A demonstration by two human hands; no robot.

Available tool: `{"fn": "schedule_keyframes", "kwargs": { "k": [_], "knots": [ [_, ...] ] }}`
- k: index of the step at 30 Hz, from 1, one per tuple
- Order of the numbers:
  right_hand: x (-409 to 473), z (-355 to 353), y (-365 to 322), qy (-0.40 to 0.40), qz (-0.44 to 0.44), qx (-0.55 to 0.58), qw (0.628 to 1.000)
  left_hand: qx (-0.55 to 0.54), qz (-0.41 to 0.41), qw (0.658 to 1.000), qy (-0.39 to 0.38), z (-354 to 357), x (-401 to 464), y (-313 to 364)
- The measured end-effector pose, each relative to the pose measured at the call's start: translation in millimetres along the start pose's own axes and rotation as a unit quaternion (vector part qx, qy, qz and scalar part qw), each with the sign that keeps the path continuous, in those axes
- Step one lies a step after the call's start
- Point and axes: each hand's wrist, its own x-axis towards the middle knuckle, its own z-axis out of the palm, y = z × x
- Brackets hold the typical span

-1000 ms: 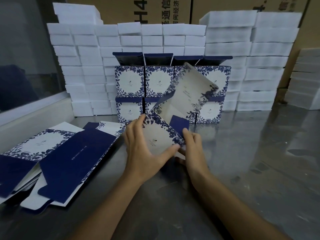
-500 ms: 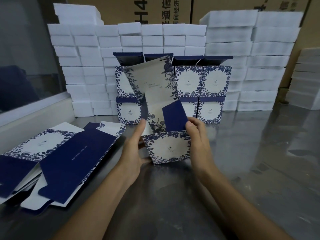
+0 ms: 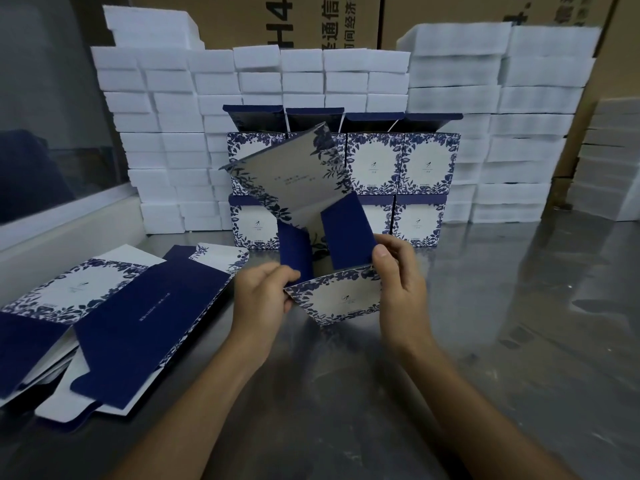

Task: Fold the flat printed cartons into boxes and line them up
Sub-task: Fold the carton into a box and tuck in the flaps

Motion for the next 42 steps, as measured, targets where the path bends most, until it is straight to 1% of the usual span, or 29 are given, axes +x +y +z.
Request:
{"fn": "schedule_keyframes", "kwargs": {
  "k": [5,7,11,18,23,28,33,38,42],
  "knots": [
    [1.2,-2.5,1.0,0.005,-0.021,-0.019,1.000,-0.012,-0.030,0.999,0.007,-3.6,0.4,-0.2],
    [2.3,-2.4,1.5,0.002,-0.031,-0.020,0.999,-0.017,-0.035,0.999,0.022,-5.0,1.9,1.5],
    [2.5,-1.6,2.8,-0.004,-0.045,-0.024,0.999,0.014,-0.030,0.998,0.050,-6.3,5.8,4.5],
    [2.6,-2.2,2.0,-0.002,-0.059,-0.034,0.998,-0.055,-0.054,0.995,0.067,-11.0,8.1,10.8],
    [3.6,-1.3,-1.1,-0.013,-0.057,-0.030,0.998,-0.073,-0.052,0.992,0.085,-15.4,8.2,14.2],
    [4.4,-2.0,-4.1,-0.031,-0.053,-0.030,0.998,-0.036,-0.017,0.994,0.097,-17.9,11.5,15.6],
    [3.0,1.1,-6.2,-0.033,-0.055,-0.024,0.998,0.002,-0.041,0.992,0.120,-20.2,15.7,12.0],
    [1.3,0.5,-4.3,-0.023,-0.063,-0.055,0.996,0.003,-0.029,0.989,0.142,-19.6,15.1,3.9],
    [1.8,-4.2,1.7,-0.006,-0.056,-0.095,0.994,0.017,0.005,0.990,0.139,-15.8,13.3,-2.5]
  ]
}}
